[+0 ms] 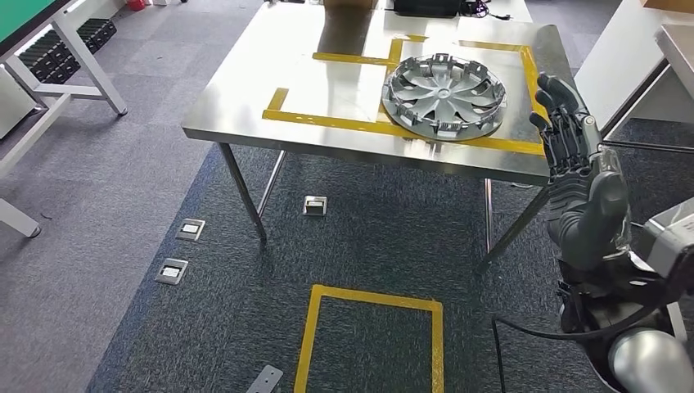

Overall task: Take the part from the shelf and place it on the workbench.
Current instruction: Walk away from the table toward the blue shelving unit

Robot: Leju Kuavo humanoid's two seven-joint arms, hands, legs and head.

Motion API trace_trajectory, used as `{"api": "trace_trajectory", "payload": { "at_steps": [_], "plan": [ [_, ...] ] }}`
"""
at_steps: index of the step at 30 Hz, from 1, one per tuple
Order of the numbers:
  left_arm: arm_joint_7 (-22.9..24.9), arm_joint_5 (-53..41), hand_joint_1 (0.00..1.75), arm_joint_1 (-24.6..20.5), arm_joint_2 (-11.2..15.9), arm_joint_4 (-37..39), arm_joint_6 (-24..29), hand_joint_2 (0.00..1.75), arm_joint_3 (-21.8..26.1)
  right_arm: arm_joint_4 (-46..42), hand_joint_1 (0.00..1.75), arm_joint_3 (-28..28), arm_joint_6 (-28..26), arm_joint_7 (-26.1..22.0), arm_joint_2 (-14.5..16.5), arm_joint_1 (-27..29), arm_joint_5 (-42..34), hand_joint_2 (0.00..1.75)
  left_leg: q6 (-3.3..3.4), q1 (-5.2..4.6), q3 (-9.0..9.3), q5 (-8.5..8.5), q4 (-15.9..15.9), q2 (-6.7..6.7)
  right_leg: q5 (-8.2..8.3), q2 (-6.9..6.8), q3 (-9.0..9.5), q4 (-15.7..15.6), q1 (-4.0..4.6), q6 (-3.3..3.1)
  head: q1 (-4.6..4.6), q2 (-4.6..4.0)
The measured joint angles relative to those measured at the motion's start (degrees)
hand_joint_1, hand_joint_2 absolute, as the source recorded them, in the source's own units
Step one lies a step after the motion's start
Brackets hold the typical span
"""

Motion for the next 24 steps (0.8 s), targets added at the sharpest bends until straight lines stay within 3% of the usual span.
{"api": "trace_trajectory", "payload": {
  "at_steps": [1,3,5,7,9,10,12,14,15,16,17,19,21,24],
  "plan": [
    [0.0,0.0,0.0,0.0,0.1,0.0,0.0,0.0,-0.1,0.1,0.0,0.1,0.0,0.0,0.0,0.0,0.0,0.0,-0.15,0.08,0.86,0.96,0.6,0.0,0.54,0.01,-1.03,0.3,-0.07,0.14,-0.03,0.0],
    [0.0,0.0,0.0,-0.2,0.3,0.0,0.1,0.0,-0.3,0.3,0.0,0.1,0.0,0.0,0.0,0.0,0.0,0.0,-0.36,0.22,5.06,3.82,-3.8,-0.01,1.45,0.05,-3.09,1.2,-0.27,0.58,-0.11,0.0],
    [0.0,0.0,0.0,-0.4,0.3,-0.1,0.1,0.0,-0.3,0.4,0.0,0.1,0.0,-0.2,0.0,0.0,0.0,0.0,-0.19,0.13,10.15,3.5,-11.1,-0.15,2.26,0.05,-4.7,2.1,-0.28,1.2,-0.35,0.01],
    [0.0,0.0,0.0,-0.6,0.3,-0.2,0.1,0.0,-0.5,0.5,0.0,0.1,0.0,-0.3,0.1,-0.1,0.0,0.0,0.61,-0.15,11.96,2.12,-14.6,-0.31,3.22,0.01,-5.38,2.3,-0.22,1.84,-0.49,0.01],
    [0.0,0.1,0.0,-0.5,0.4,-0.3,0.1,0.0,-0.9,0.8,0.0,0.2,0.0,-0.4,0.1,-0.2,0.0,0.0,1.75,-0.18,11.25,2.89,-14.9,-0.19,3.76,0.08,-5.7,2.2,-0.32,2.45,-0.39,0.01],
    [0.0,0.1,0.0,-0.5,0.4,-0.3,0.1,0.0,-1.1,0.9,0.0,0.2,0.0,-0.4,0.1,-0.2,0.0,0.0,2.31,-0.16,10.87,3.43,-15.0,-0.07,2.81,0.16,-6.01,2.8,-0.38,2.73,-0.26,0.01],
    [0.0,0.1,0.0,-0.5,0.4,-0.3,0.1,0.0,-1.3,1.1,0.0,0.2,0.0,-0.4,0.1,-0.2,0.0,0.0,3.17,-0.16,9.85,4.63,-15.0,0.13,-1.97,0.3,-7.34,7.2,-0.48,3.18,0.2,0.0],
    [0.0,0.1,0.0,-0.6,0.4,-0.4,0.1,0.0,-1.5,1.3,0.0,0.2,0.0,-0.4,0.1,-0.1,-0.1,0.0,3.56,-0.42,8.35,5.76,-14.9,0.13,-6.8,0.32,-8.96,14.4,-0.5,3.32,0.61,0.0],
    [0.0,0.1,0.0,-0.6,0.5,-0.4,0.1,0.0,-1.5,1.4,0.0,0.2,0.0,-0.4,0.1,-0.1,-0.1,0.0,3.63,-0.58,7.51,6.32,-14.9,0.13,-7.65,0.33,-9.18,17.0,-0.48,3.24,0.73,0.0],
    [0.0,0.2,0.0,-0.5,0.5,-0.5,0.0,0.0,-1.6,1.5,0.0,0.2,0.0,-0.4,0.1,-0.1,-0.1,0.0,3.68,-0.76,6.66,6.87,-14.8,0.13,-7.3,0.34,-8.59,17.9,-0.42,3.03,0.8,0.0],
    [0.0,0.4,0.0,-0.5,0.5,-0.5,0.0,0.0,-1.6,1.6,0.0,0.2,0.0,-0.4,0.1,0.0,-0.1,0.0,3.7,-0.95,5.83,7.43,-14.7,0.12,-6.19,0.35,-7.08,17.1,-0.3,2.64,0.86,0.0],
    [0.0,0.6,0.0,-0.5,0.5,-0.5,0.0,0.0,-1.7,1.7,0.0,0.2,0.0,-0.4,0.1,-0.1,-0.1,0.0,3.64,-1.26,4.73,8.29,-14.7,0.09,-3.89,0.45,-1.83,10.1,0.22,1.31,0.85,0.0],
    [0.0,0.6,0.0,-0.5,0.4,-0.6,0.0,0.0,-1.7,1.7,0.0,0.1,0.0,-0.5,0.1,-0.1,-0.1,0.0,3.23,-1.26,4.0,9.23,-14.7,0.09,-3.84,0.52,2.38,3.1,0.76,0.33,0.75,0.0],
    [-0.1,0.7,0.0,-0.4,0.4,-0.8,0.0,0.0,-1.8,1.8,0.0,0.1,0.0,-0.6,0.1,-0.1,-0.2,0.0,2.11,-0.77,3.06,10.49,-15.1,0.07,-3.24,0.54,3.02,-0.1,1.13,0.02,0.83,0.0]
  ]
}}
